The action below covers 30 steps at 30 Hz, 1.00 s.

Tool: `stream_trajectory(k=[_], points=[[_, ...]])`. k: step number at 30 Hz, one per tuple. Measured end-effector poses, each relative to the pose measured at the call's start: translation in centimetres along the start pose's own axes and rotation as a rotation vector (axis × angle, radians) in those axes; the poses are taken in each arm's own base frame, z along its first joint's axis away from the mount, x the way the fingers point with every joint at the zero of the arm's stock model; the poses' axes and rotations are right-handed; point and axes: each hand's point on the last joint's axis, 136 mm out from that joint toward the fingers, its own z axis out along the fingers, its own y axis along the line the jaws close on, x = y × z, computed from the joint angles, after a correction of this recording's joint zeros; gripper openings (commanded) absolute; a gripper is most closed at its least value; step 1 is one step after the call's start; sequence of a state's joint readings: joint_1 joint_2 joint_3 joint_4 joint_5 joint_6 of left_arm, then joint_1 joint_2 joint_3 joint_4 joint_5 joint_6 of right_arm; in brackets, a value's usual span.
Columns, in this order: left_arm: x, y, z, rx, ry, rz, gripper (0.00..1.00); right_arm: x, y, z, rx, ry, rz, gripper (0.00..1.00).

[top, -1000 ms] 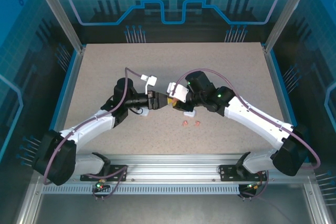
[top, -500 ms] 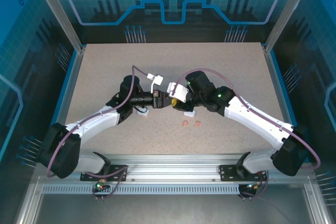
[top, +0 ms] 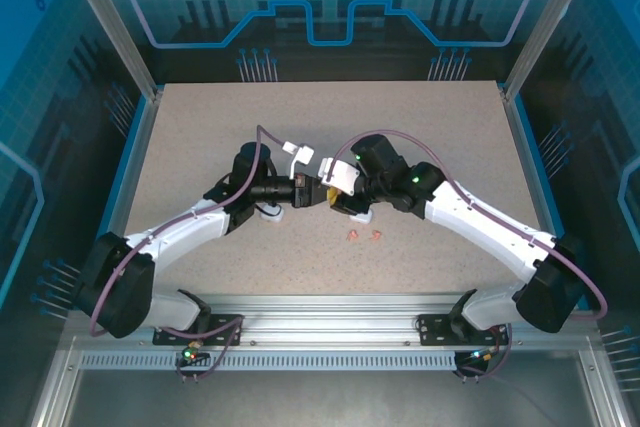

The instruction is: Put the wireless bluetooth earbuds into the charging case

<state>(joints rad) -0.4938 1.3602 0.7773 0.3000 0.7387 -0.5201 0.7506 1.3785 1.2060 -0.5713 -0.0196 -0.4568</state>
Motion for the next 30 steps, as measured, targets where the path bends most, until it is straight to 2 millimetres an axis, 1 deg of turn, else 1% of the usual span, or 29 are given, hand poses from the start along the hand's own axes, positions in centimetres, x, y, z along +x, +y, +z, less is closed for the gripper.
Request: stream_trajectory(k=[2, 5, 8, 11, 14, 17, 23, 26, 30], points=[[0.1, -0.3, 0.0, 0.003, 0.001, 0.011, 0.00, 0.1, -0.1, -0.1, -0.011, -0.005, 0.021, 0.68], [-0.2, -1.0, -0.2, 0.008, -0.013, 0.055, 0.00, -0.1, -0.6, -1.1, -0.010, -0.039, 0.056, 0.80], [-1.0, -1.9, -0.9, -0.001, -0.054, 0.118, 0.00, -0.6, -0.9, -3.3, 0.008, -0.116, 0.087, 0.90], [-1.8, -2.7, -1.8, -0.010, -0.105, 0.196, 0.00, -0.9, -0.9, -6.1, 0.034, -0.225, 0.125, 0.99], [-2.0, -3.3, -2.5, -0.019, -0.147, 0.273, 0.00, -0.9, -1.2, -8.3, 0.061, -0.325, 0.166, 1.00], [-2.0, -3.5, -3.0, -0.028, -0.177, 0.342, 0.00, -1.0, -1.4, -9.4, 0.065, -0.392, 0.205, 1.00], [-1.1, -4.7, -3.6, -0.029, -0.209, 0.511, 0.00, -2.1, -1.4, -9.8, 0.037, -0.454, 0.214, 0.99], [-0.8, -5.4, -3.9, -0.020, -0.222, 0.587, 0.00, -2.4, -1.2, -9.5, 0.007, -0.456, 0.213, 0.97], [-0.7, -5.8, -4.1, -0.020, -0.239, 0.661, 0.00, -3.7, -1.4, -9.0, -0.027, -0.460, 0.196, 0.96]])
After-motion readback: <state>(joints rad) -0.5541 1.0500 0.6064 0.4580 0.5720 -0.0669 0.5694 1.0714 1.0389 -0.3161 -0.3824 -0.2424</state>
